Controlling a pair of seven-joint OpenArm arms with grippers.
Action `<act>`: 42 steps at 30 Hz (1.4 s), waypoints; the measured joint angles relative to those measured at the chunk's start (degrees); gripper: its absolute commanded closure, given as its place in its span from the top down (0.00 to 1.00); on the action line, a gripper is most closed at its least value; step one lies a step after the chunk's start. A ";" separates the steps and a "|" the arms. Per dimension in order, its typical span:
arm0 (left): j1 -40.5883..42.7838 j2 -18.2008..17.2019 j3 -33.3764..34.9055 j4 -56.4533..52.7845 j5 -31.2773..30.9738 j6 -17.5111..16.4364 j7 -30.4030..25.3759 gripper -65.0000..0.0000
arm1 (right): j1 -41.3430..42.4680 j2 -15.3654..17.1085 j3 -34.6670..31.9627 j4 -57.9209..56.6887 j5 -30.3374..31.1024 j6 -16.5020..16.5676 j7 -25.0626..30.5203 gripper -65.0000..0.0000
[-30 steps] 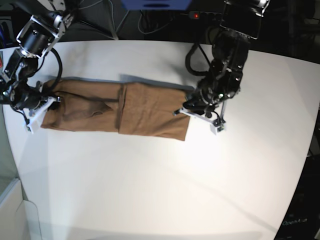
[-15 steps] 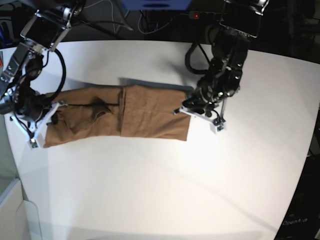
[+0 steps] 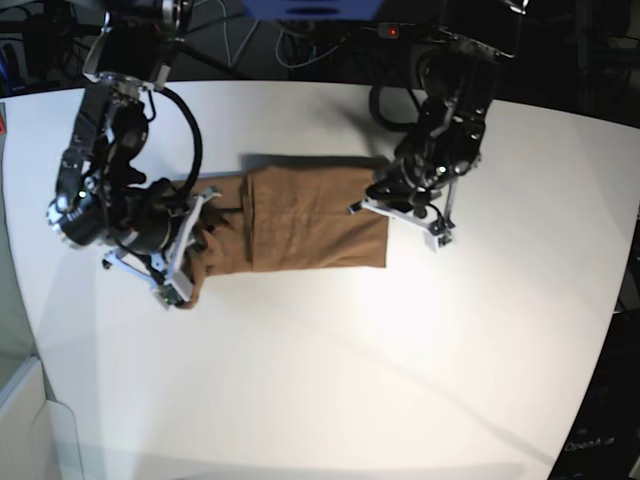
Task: Fold the T-shirt properly
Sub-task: 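Lift the strip end with the right gripper and fold it over toward the left gripper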
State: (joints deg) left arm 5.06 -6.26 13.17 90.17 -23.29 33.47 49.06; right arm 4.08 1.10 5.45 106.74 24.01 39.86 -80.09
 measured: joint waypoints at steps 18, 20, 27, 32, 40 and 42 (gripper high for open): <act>-0.31 -0.07 -0.26 0.15 -0.07 0.17 0.98 0.03 | -0.22 -5.27 -16.09 -0.31 -0.22 0.00 4.52 0.01; -0.28 -0.07 -0.26 0.15 -0.09 0.17 0.90 0.03 | 0.02 -5.88 -16.09 -1.79 -0.24 0.00 4.74 0.01; 1.36 -0.28 -0.33 4.37 -0.02 1.60 3.50 0.03 | -0.09 -6.01 -17.29 -6.93 -0.68 -0.02 8.33 0.01; 1.14 -0.28 -0.33 4.70 0.15 2.12 4.55 0.03 | -0.15 -6.16 -21.49 -9.60 -0.68 -0.02 11.10 0.01; 0.35 -0.39 -0.33 4.66 0.07 2.16 5.38 0.03 | -0.07 -6.19 -24.20 -13.97 -0.61 -0.04 14.86 0.01; 0.37 -0.39 -0.33 4.66 0.00 2.16 5.33 0.03 | 0.00 -6.14 -24.22 -14.40 -0.68 -0.02 15.04 0.01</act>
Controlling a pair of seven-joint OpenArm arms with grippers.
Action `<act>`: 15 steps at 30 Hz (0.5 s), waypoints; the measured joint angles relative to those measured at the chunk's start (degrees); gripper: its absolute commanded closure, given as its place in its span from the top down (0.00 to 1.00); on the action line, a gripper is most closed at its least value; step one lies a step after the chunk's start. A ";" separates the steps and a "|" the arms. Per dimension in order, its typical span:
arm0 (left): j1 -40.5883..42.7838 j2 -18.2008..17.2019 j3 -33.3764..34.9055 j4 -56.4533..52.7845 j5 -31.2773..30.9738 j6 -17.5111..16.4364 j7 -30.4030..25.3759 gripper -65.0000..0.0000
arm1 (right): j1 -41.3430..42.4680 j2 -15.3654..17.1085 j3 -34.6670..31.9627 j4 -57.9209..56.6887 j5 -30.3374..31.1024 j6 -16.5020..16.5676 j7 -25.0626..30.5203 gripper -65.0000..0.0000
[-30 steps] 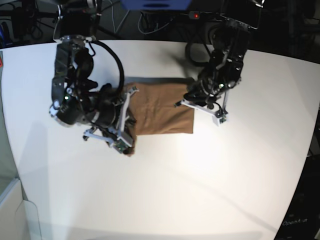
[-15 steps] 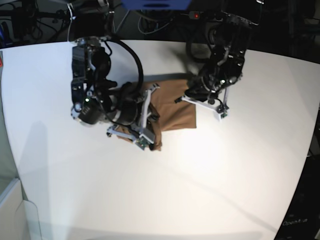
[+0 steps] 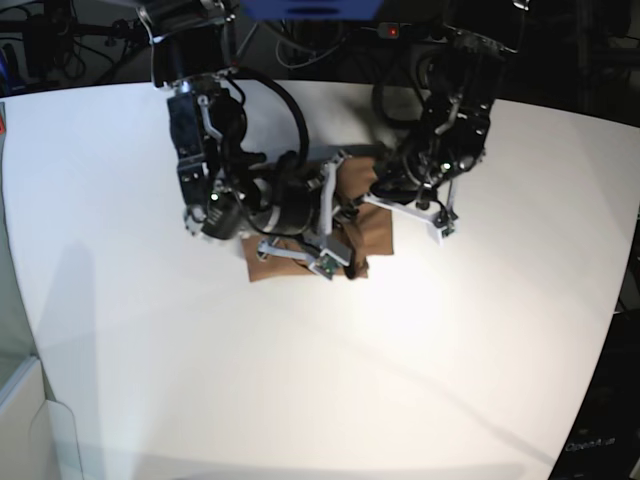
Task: Fold the T-shirt properly
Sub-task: 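Lift the strip end with the right gripper and fold it over toward the left gripper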
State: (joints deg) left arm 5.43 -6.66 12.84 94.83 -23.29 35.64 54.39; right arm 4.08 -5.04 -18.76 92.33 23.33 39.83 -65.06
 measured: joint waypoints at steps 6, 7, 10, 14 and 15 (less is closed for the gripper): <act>-0.02 0.00 0.00 0.00 -0.02 0.00 0.02 0.03 | 0.02 0.28 -0.02 0.00 0.02 0.00 0.17 0.01; -0.02 0.00 0.00 0.00 -0.02 0.00 0.02 0.03 | 0.02 0.28 -0.02 0.02 0.00 0.00 0.17 0.01; -0.02 0.00 0.00 0.00 -0.02 0.00 0.02 0.03 | 0.02 0.17 -0.02 0.00 0.00 0.00 0.17 0.02; -0.02 -0.02 -0.07 0.00 -0.04 0.00 0.00 0.03 | 0.22 -0.79 0.42 -0.61 -0.35 -0.48 0.15 0.21; 0.00 -0.04 -0.20 0.00 0.00 0.00 0.00 0.03 | 0.39 -0.83 0.48 -1.36 -0.42 -0.48 0.52 0.27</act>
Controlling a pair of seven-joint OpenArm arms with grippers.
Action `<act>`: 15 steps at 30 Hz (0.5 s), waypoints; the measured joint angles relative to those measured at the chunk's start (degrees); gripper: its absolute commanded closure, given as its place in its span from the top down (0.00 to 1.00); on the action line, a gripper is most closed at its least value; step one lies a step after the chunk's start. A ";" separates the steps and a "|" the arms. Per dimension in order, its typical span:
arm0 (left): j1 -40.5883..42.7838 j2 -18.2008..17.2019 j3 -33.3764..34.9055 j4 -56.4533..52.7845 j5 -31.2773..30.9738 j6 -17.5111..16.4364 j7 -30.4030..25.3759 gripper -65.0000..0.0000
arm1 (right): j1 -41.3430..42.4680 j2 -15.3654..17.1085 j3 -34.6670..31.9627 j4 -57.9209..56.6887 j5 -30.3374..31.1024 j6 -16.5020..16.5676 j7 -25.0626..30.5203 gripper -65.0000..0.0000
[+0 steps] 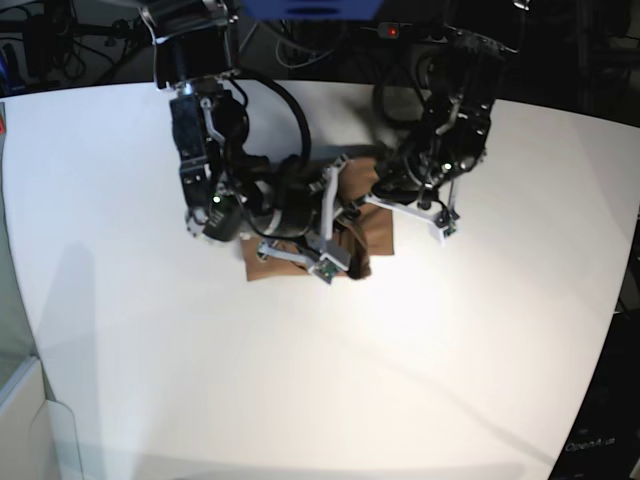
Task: Fold the T-shirt properly
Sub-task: 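Lift the strip end with the right gripper and fold it over toward the left gripper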
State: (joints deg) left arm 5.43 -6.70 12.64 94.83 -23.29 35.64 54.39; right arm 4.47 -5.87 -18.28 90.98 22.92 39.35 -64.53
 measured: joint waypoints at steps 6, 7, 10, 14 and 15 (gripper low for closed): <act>-0.07 0.55 -0.11 0.00 0.42 0.17 -0.20 0.03 | -0.39 -0.92 -0.31 -1.36 1.64 0.07 -0.52 0.59; -0.04 0.72 -0.09 0.00 0.39 0.17 -0.13 0.03 | -0.48 -1.22 -0.61 -1.64 1.66 0.00 -1.05 0.61; -0.04 0.79 -0.02 0.00 -0.13 0.09 0.26 0.03 | -0.55 -0.63 -0.35 -1.51 3.65 0.02 -1.44 0.61; -0.02 0.85 0.00 0.13 -0.63 -0.26 0.35 0.03 | -0.61 0.83 -0.42 -0.02 7.10 -0.57 -2.40 0.58; -0.07 0.85 0.04 0.11 -1.11 -0.31 0.48 0.03 | -0.68 1.62 -0.37 1.11 7.67 -0.57 -2.62 0.57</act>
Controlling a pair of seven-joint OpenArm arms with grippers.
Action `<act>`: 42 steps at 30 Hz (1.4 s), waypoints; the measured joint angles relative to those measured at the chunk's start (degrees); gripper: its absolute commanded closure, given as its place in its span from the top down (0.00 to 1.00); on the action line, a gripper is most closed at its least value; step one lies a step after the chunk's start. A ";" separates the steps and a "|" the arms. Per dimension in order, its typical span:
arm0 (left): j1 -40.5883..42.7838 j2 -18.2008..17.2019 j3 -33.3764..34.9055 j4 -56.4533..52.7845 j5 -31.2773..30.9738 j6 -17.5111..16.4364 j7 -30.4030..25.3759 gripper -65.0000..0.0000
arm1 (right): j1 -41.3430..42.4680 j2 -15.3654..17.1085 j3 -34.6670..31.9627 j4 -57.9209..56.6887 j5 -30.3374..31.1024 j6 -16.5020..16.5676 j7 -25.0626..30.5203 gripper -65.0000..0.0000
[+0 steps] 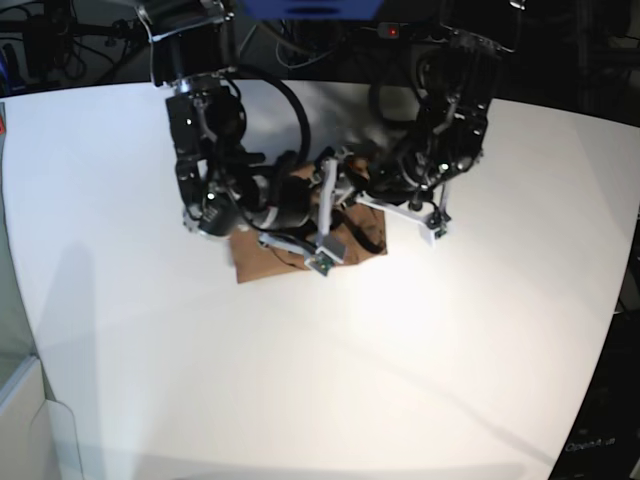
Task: Fold the T-shirt properly
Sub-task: 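Lift the strip end with the right gripper and fold it over toward the left gripper, then open both grippers and withdraw them from the folded bundle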
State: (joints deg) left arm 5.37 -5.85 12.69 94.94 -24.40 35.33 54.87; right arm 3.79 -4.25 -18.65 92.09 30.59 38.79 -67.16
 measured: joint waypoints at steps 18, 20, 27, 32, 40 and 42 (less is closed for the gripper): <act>-0.90 -0.50 0.52 2.16 -2.84 -1.03 -1.38 0.03 | 2.34 7.26 -1.31 7.23 6.93 2.86 -1.20 0.02; -0.90 -0.57 -0.59 4.46 -2.64 -1.25 -0.87 0.03 | 2.86 8.83 -1.60 7.34 8.90 3.21 0.98 0.00; 1.99 -3.10 -6.95 9.51 2.43 0.66 6.62 0.03 | 7.72 18.36 0.66 8.31 5.11 0.72 2.75 0.00; 3.19 -2.97 -5.90 10.01 1.18 0.09 8.85 0.03 | 8.46 21.27 3.02 7.76 5.84 1.46 2.69 0.00; 2.91 -2.27 -5.95 9.01 0.79 0.07 8.83 0.03 | 7.78 20.92 3.80 7.65 5.99 1.25 2.71 0.00; 3.21 -2.73 -6.21 9.01 1.46 0.31 8.83 0.03 | 7.78 20.90 4.07 7.65 5.75 1.22 2.60 0.00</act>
State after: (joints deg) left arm 8.58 -8.58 6.48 103.94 -22.94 35.64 63.70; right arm 11.57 16.64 -14.59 99.74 36.34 40.01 -64.55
